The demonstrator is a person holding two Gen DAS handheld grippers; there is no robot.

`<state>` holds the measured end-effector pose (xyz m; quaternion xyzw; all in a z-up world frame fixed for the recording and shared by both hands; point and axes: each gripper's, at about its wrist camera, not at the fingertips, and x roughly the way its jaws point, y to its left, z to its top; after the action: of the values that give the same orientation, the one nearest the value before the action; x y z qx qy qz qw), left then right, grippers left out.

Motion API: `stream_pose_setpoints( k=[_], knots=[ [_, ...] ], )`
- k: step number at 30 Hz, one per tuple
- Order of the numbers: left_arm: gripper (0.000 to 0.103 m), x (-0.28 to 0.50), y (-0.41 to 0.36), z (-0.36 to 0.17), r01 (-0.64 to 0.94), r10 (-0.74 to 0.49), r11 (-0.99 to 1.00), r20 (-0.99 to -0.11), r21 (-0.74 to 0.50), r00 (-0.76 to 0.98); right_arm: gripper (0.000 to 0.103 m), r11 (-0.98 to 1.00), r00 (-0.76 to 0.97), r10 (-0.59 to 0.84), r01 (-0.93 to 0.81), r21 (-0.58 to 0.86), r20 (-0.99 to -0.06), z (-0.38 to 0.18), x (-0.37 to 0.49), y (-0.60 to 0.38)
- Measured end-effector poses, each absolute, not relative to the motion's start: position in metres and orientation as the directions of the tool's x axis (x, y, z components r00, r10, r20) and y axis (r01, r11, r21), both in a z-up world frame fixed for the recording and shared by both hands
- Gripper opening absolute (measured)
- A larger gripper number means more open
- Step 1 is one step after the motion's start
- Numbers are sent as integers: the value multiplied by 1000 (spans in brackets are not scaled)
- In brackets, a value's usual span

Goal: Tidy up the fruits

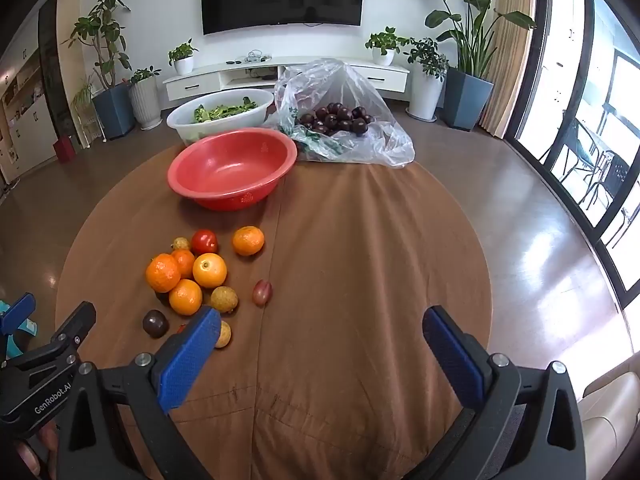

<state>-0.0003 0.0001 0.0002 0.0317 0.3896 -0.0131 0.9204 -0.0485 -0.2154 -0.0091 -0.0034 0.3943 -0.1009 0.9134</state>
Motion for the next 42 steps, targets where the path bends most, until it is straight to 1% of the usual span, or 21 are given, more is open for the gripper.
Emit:
stream_pose_setpoints(
  k=[8,9,42],
  knots=[
    [103,-8,-3,3,41,11,998,-707,57,707,103,979,670,-188,183,-86,-718,-9,-49,-215],
    [103,-3,-1,-4,48,-5,998,-726,39,687,103,980,669,-183,179,-82,-720,-13,-48,-213],
    [103,-3,-4,-12,48,-16,999,-735,22,678,103,983,662,-167,168,-73,-731,-16,-50,-212]
  ],
)
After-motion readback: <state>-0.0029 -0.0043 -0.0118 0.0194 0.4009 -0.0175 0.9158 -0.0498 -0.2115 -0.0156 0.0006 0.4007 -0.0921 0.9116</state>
